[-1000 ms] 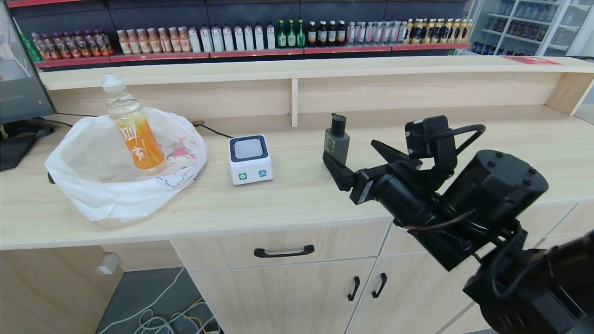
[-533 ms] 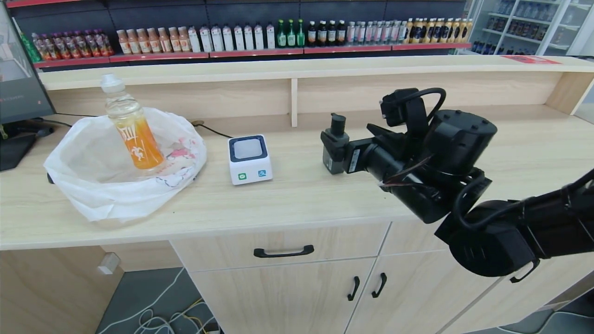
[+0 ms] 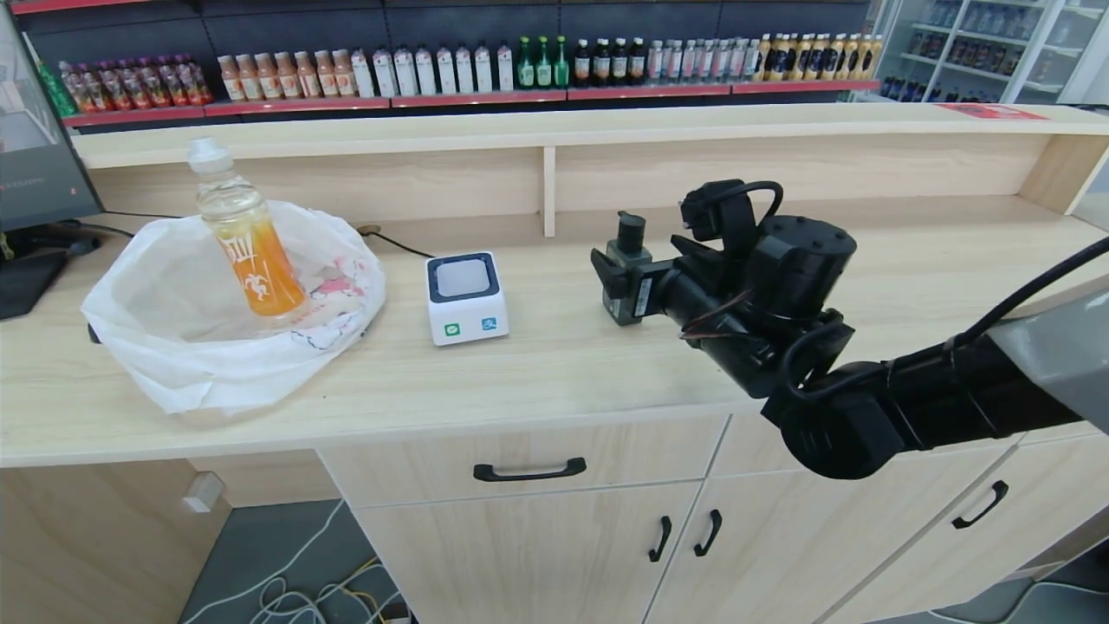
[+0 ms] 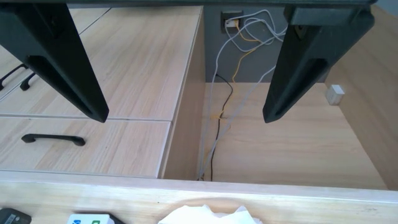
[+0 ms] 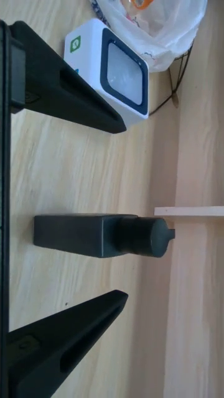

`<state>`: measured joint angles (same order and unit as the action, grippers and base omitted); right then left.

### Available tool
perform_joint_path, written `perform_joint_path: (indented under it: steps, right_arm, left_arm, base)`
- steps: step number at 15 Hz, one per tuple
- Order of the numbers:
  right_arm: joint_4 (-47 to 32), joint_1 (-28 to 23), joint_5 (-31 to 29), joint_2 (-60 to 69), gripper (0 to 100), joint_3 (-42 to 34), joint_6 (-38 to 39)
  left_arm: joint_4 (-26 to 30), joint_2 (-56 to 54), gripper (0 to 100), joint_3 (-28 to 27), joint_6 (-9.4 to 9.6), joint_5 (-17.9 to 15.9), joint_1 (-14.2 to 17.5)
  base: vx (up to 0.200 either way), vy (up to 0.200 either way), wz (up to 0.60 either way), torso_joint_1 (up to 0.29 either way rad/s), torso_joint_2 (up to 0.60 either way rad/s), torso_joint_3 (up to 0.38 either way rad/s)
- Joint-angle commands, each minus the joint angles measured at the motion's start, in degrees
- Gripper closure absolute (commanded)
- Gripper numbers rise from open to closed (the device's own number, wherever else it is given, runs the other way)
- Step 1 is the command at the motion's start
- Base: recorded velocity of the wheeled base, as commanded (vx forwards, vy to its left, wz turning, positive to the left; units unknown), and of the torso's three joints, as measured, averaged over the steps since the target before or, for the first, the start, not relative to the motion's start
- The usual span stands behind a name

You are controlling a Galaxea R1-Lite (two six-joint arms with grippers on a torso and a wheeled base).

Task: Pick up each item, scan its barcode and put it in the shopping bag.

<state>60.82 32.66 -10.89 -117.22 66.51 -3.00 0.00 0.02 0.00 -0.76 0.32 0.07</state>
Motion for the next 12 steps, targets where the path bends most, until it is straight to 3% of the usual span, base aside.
perform_joint_path:
  steps: [1,7,12]
  right_arm:
    - [0.09,-0.84,0.25,-2.57,0,1.16,0.1]
    - [-0.97,-3.65,0.87,-8.9,0,11.8,0.19]
    - [-4.13,-4.53,2.98,-10.92,0,15.31,0.36]
  left_arm:
    - [0.0,-0.02,0,0.0,0.05,0.03,0.01]
    - [0.0,-0.02,0,0.0,0.05,0.03,0.01]
    - [0.0,-0.02,0,0.0,0.05,0.03,0.01]
  base:
    - [0.0,0.0,0.0,0.0,0.0,0.0]
    - [0.0,0.0,0.0,0.0,0.0,0.0]
    - [0.0,0.0,0.0,0.0,0.0,0.0]
